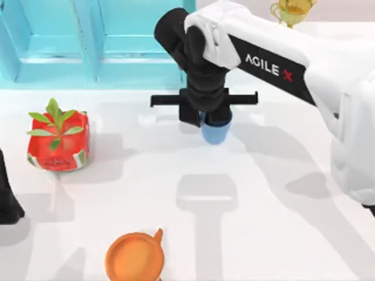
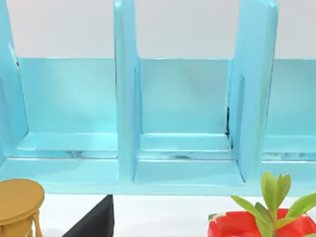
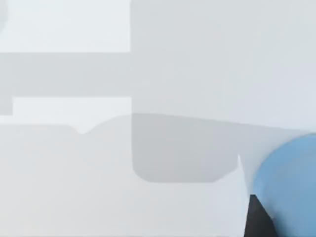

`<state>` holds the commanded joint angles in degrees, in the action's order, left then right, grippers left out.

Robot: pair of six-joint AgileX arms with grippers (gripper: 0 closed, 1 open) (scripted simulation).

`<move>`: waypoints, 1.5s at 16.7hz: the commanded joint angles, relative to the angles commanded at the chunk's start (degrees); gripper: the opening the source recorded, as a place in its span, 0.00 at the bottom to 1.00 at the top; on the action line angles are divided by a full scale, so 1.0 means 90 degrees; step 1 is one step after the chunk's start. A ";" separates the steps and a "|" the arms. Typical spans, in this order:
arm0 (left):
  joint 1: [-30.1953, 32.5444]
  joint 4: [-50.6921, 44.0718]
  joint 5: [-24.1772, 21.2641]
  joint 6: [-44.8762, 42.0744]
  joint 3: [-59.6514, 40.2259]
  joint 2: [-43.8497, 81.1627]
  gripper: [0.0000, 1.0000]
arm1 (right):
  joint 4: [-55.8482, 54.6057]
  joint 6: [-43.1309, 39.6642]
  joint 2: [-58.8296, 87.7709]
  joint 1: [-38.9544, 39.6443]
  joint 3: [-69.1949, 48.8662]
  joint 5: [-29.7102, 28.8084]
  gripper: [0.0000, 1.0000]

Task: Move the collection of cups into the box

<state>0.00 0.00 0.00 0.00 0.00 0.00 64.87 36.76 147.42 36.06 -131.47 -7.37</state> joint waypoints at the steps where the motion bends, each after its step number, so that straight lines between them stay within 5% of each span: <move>1: 0.0000 0.0000 0.0000 0.0000 0.0000 0.0000 1.00 | 0.0028 -0.0039 -0.0084 -0.0052 0.0038 -0.0003 0.00; 18: 0.0000 0.0000 0.0000 0.0000 0.0000 0.0000 1.00 | 0.0869 -0.1319 -0.2110 -0.1289 0.1131 0.0202 0.00; 25: 0.0000 0.0000 0.0000 0.0000 0.0000 0.0000 1.00 | 0.1237 -0.3949 -0.3653 -0.3942 0.2757 0.0340 0.00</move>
<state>0.00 0.00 0.00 0.00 0.00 0.00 76.00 1.22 114.54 0.58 -106.66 -4.31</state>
